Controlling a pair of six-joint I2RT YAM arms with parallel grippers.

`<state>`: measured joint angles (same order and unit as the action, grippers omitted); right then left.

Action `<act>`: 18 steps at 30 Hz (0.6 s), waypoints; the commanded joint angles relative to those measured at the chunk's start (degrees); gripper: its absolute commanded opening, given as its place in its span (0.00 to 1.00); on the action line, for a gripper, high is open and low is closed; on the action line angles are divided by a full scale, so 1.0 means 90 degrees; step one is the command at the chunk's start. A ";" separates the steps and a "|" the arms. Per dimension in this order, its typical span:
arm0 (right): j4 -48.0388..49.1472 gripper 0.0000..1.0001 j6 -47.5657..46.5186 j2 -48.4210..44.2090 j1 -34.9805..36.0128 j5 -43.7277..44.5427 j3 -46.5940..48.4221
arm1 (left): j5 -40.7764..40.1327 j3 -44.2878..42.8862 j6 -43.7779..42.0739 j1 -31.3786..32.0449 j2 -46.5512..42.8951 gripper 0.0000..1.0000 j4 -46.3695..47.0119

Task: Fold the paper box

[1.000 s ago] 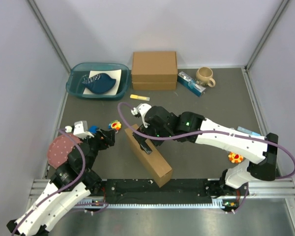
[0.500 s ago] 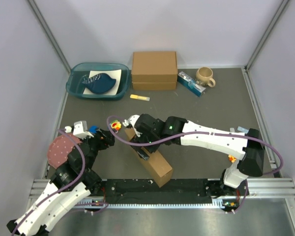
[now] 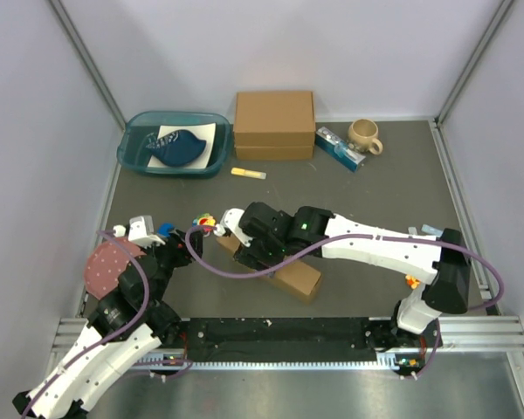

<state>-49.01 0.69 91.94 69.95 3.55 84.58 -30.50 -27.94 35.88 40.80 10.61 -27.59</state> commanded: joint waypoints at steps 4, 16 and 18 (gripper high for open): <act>0.0405 0.00 -0.2679 -0.0333 -0.0613 0.1177 0.0905 | 0.0098 -0.0030 -0.0002 -0.0021 0.0002 0.78 0.0205; 0.4720 0.00 -0.7394 0.0106 -0.1484 0.2691 -0.1531 | 0.0118 0.0058 0.0086 -0.0021 -0.0153 0.78 0.0029; 0.5219 0.00 -0.7673 0.0204 -0.1416 0.2818 -0.1837 | 0.0108 0.0116 0.0096 -0.0021 -0.0212 0.78 0.0010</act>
<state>-19.05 -51.64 91.72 56.71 23.90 74.54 -29.65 -27.77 36.12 40.80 10.24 -27.68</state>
